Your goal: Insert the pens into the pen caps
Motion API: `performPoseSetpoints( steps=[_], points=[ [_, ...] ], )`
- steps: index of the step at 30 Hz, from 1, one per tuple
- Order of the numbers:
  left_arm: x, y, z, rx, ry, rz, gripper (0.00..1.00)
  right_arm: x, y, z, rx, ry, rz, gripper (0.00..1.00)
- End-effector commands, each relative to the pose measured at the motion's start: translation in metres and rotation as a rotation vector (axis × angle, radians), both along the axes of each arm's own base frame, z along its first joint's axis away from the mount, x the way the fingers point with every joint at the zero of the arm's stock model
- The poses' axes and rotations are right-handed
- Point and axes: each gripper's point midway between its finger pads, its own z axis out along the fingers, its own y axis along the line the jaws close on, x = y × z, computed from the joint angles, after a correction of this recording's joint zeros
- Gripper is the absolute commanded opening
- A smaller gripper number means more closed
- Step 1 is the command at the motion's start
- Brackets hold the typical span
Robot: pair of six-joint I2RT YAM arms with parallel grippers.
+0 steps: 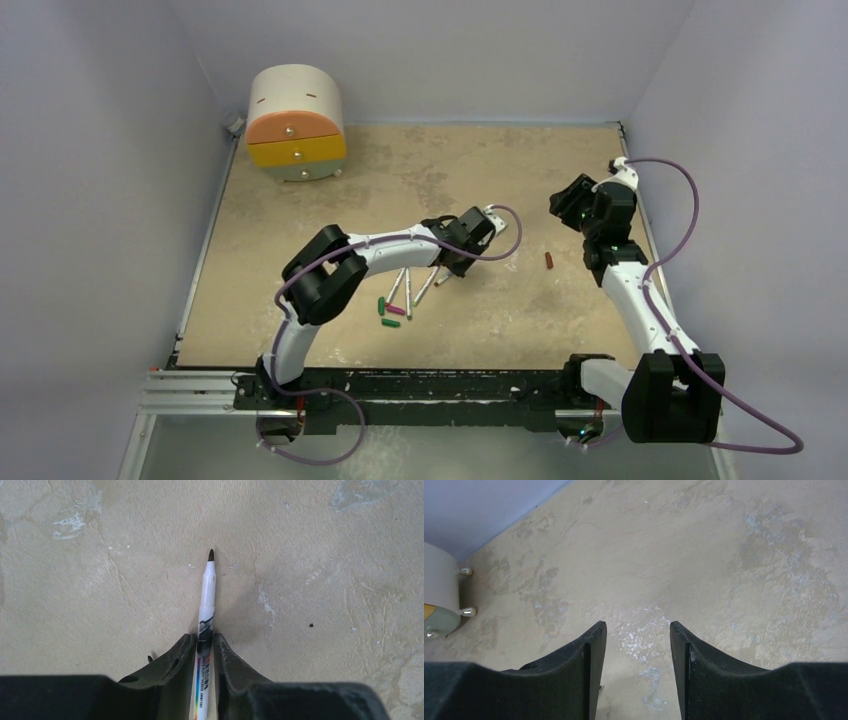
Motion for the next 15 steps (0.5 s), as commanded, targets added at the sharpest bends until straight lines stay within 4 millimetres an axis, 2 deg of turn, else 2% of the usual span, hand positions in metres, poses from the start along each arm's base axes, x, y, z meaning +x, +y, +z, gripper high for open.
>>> performPoseSetpoints(
  steps=[1, 4, 8, 12, 15],
  points=[
    [-0.014, 0.015, -0.016, 0.057, 0.055, -0.029, 0.15, 0.003, -0.004, 0.023, -0.026, -0.060, -0.001, 0.53],
    [-0.012, 0.015, -0.012, 0.053, 0.041, -0.024, 0.02, 0.002, -0.003, 0.023, -0.021, -0.058, 0.003, 0.52],
    [-0.001, 0.012, 0.012, 0.005, -0.047, -0.010, 0.00, 0.003, 0.005, 0.034, 0.006, -0.078, 0.040, 0.52],
    [0.017, 0.006, 0.054, -0.088, -0.176, 0.026, 0.00, 0.006, 0.015, 0.049, 0.031, -0.118, 0.091, 0.51],
    [0.027, 0.000, 0.092, -0.191, -0.266, 0.062, 0.00, 0.006, 0.035, 0.059, -0.001, -0.178, 0.238, 0.51]
  ],
)
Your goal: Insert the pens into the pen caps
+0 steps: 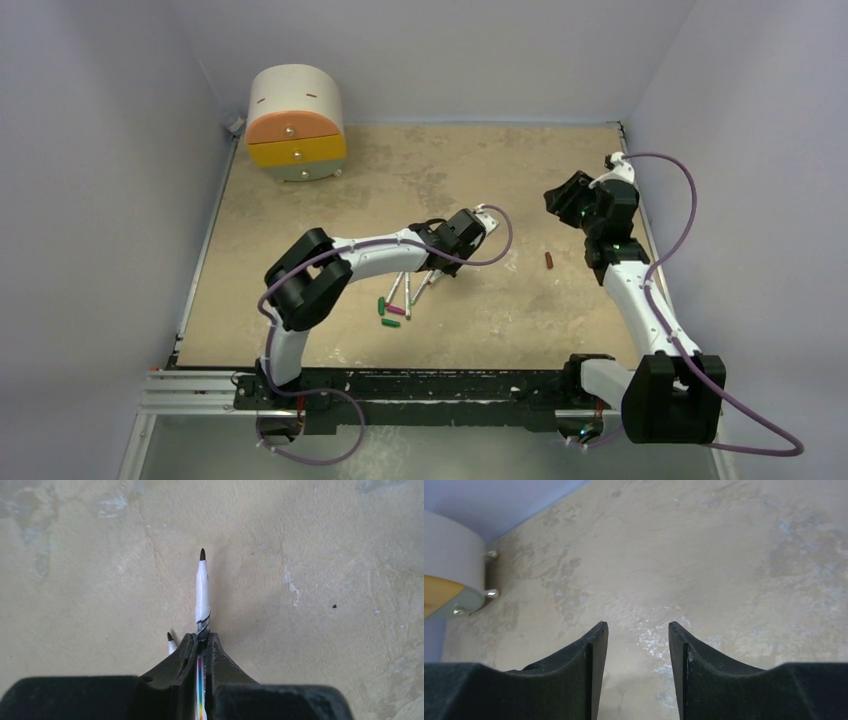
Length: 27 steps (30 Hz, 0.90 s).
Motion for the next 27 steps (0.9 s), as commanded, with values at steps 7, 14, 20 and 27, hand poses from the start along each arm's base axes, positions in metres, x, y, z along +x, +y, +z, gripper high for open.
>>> performPoseSetpoints(
  steps=[7, 14, 20, 27],
  points=[
    [0.029, -0.037, 0.171, -0.468, -0.327, 0.035, 0.00, -0.001, 0.054, 0.065, -0.024, -0.288, 0.379, 0.69],
    [0.024, -0.043, 0.205, -0.593, -0.377, 0.039, 0.00, -0.014, 0.089, 0.090, 0.023, -0.404, 0.576, 0.56],
    [0.024, -0.056, 0.208, -0.658, -0.365, 0.030, 0.00, -0.024, 0.121, 0.103, 0.002, -0.463, 0.703, 0.55],
    [0.029, -0.060, 0.221, -0.697, -0.405, 0.053, 0.00, -0.026, 0.143, 0.092, 0.040, -0.442, 0.750, 0.56]
  ],
)
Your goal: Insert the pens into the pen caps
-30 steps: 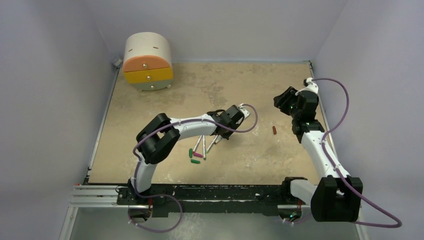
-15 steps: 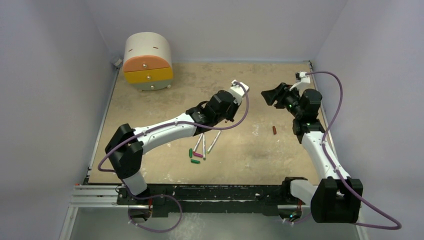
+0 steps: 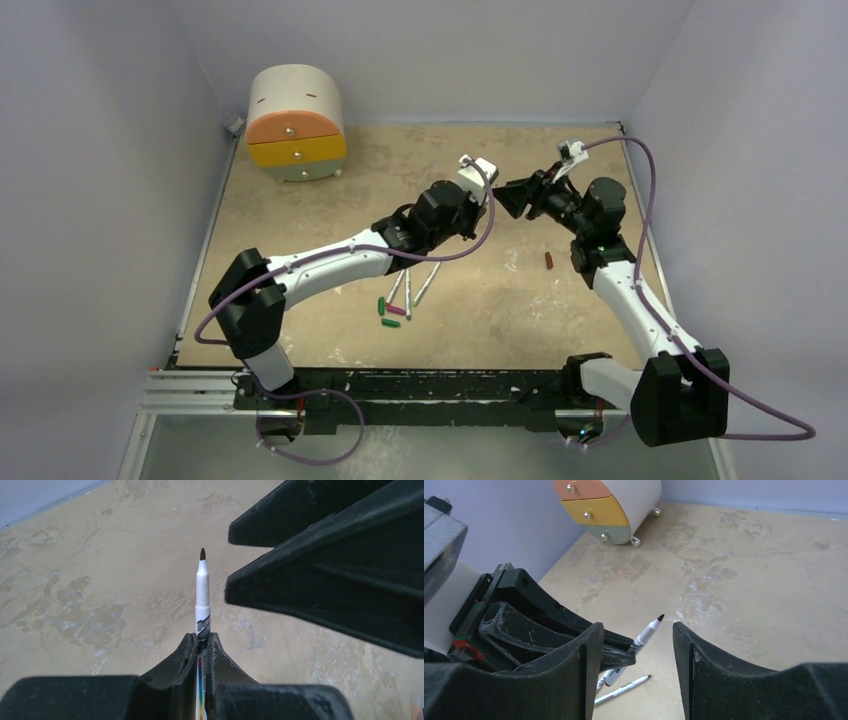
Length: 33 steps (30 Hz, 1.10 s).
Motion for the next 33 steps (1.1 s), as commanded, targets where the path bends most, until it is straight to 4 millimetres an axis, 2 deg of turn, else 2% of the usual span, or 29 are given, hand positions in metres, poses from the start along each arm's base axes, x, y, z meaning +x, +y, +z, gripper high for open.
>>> performPoseSetpoints(
  steps=[1, 9, 14, 15, 19, 20, 23, 25, 26, 28, 33],
  points=[
    [0.003, -0.013, 0.030, -0.102, -0.058, 0.004, 0.00, 0.000, 0.015, 0.011, 0.015, -0.060, 0.058, 0.56],
    [-0.002, -0.018, 0.045, -0.116, -0.102, -0.014, 0.00, 0.008, 0.018, 0.003, 0.027, -0.031, 0.048, 0.54],
    [-0.003, -0.018, 0.052, -0.128, -0.115, -0.006, 0.00, 0.008, 0.023, 0.003, 0.054, -0.017, 0.075, 0.41],
    [-0.003, -0.018, 0.054, -0.129, -0.117, -0.002, 0.00, 0.007, 0.023, 0.003, 0.058, -0.017, 0.080, 0.37],
    [0.000, -0.015, 0.055, -0.129, -0.118, 0.026, 0.00, 0.005, 0.023, 0.002, 0.059, -0.015, 0.083, 0.04],
    [0.000, -0.015, 0.055, -0.131, -0.119, 0.029, 0.01, 0.004, 0.024, 0.003, 0.059, -0.013, 0.089, 0.00],
    [-0.003, -0.015, 0.056, -0.128, -0.121, 0.008, 0.18, -0.003, 0.028, 0.008, 0.079, -0.006, 0.122, 0.00],
    [-0.004, -0.013, 0.056, -0.128, -0.120, 0.013, 0.32, -0.005, 0.027, 0.017, 0.087, -0.026, 0.118, 0.00],
    [-0.003, -0.010, 0.057, -0.124, -0.120, 0.024, 0.36, -0.006, 0.026, 0.022, 0.088, -0.038, 0.115, 0.00],
    [-0.005, -0.006, 0.058, -0.128, -0.121, 0.027, 0.43, -0.008, 0.026, 0.036, 0.086, -0.064, 0.119, 0.00],
    [-0.021, -0.005, 0.072, -0.207, -0.136, -0.042, 0.55, -0.016, 0.031, 0.050, 0.098, -0.080, 0.170, 0.00]
  ],
)
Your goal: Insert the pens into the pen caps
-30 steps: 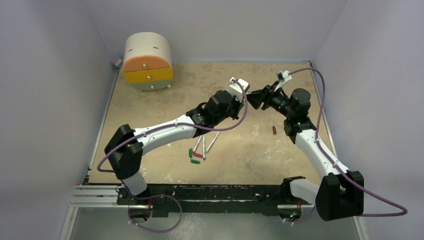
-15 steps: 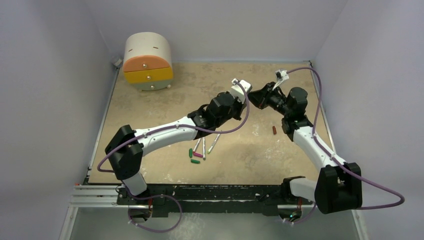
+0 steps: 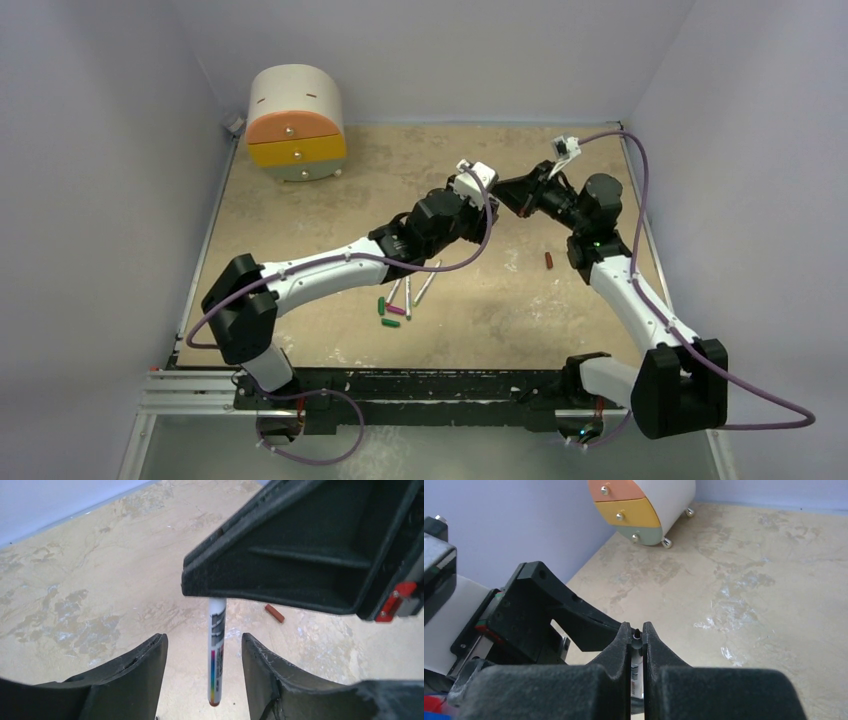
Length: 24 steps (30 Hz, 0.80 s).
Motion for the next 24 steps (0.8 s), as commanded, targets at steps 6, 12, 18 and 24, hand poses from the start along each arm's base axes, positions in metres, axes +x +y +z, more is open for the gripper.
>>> performPoseSetpoints(
  steps=[6, 12, 18, 24],
  points=[
    [-0.013, 0.015, 0.073, -0.267, -0.069, -0.065, 0.60, -0.019, 0.006, 0.060, 0.061, -0.130, 0.066, 0.00],
    [-0.023, 0.019, 0.090, -0.320, -0.087, -0.128, 0.54, -0.023, 0.006, 0.071, 0.081, -0.137, 0.069, 0.00],
    [-0.042, 0.005, 0.092, -0.341, -0.069, -0.259, 0.56, -0.029, 0.009, 0.082, 0.127, -0.138, 0.093, 0.00],
    [-0.046, 0.006, 0.091, -0.339, -0.064, -0.276, 0.56, -0.036, 0.008, 0.091, 0.152, -0.157, 0.095, 0.00]
  ],
)
